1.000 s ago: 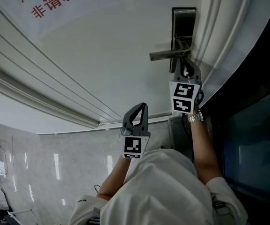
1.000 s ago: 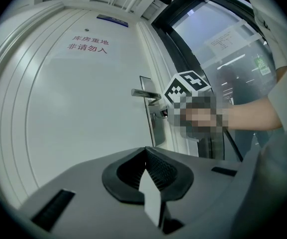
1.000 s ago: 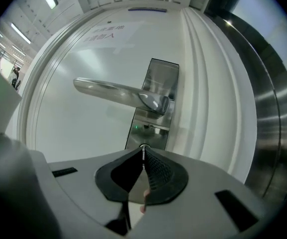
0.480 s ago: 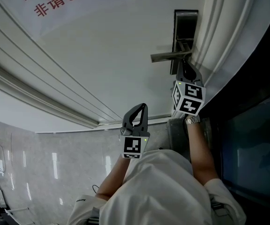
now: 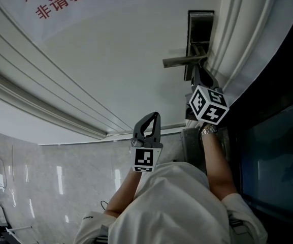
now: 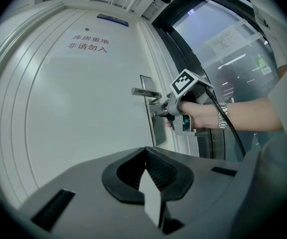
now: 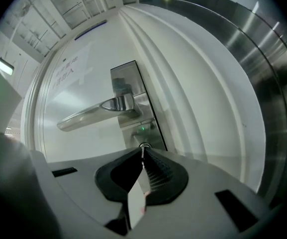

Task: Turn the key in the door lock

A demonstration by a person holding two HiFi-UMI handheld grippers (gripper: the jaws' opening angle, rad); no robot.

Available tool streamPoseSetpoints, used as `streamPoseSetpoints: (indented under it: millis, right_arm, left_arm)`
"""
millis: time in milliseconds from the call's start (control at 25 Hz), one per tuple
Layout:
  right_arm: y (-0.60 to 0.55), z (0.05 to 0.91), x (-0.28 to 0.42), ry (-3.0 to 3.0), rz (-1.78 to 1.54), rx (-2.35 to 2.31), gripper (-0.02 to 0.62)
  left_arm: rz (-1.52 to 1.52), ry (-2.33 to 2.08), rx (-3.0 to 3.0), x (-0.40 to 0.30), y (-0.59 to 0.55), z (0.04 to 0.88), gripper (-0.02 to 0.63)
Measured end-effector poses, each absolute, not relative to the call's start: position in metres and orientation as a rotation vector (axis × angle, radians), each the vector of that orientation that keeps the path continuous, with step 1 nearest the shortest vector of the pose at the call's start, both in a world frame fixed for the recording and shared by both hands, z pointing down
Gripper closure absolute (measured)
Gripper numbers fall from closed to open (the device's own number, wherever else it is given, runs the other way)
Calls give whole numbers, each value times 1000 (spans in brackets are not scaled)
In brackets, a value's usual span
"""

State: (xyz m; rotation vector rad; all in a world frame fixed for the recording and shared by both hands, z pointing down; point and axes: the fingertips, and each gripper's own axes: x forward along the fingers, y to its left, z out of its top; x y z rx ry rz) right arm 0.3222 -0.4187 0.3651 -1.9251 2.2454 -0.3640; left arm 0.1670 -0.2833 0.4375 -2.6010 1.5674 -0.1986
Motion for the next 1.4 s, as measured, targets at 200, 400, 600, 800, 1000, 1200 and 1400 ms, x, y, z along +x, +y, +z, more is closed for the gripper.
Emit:
streamPoseSetpoints:
  millis: [200, 400, 600, 800, 1000, 1200, 1400]
  right_arm:
    - [-420, 367, 323, 2184, -528, -1797, 584]
    - [-420, 368, 326, 2119, -666, -1678, 583]
    - [-419, 370, 326, 2030, -806, -1546, 583]
    - [-420, 370, 327, 1932, -945, -1392, 580]
    - [-420, 371, 327, 1874, -1015, -1322, 573]
    - [-419, 373, 328, 1776, -1072, -1296, 570]
    - [-419, 372, 328, 1750, -1085, -1273, 565]
  left_arm:
    - [-199, 1580, -2599, 165, -284, 439, 597]
    - [-200, 1586, -2598, 164, -283, 441, 597]
    - [-201, 1592, -2597, 163, -283, 441, 597]
    - [-204, 1590, -2596, 163, -284, 441, 597]
    - [-201, 1592, -2591, 163, -284, 440, 597]
    - [-194, 1592, -2587, 164, -283, 438, 597]
    - [-191, 1612, -2576, 159, -284, 437, 597]
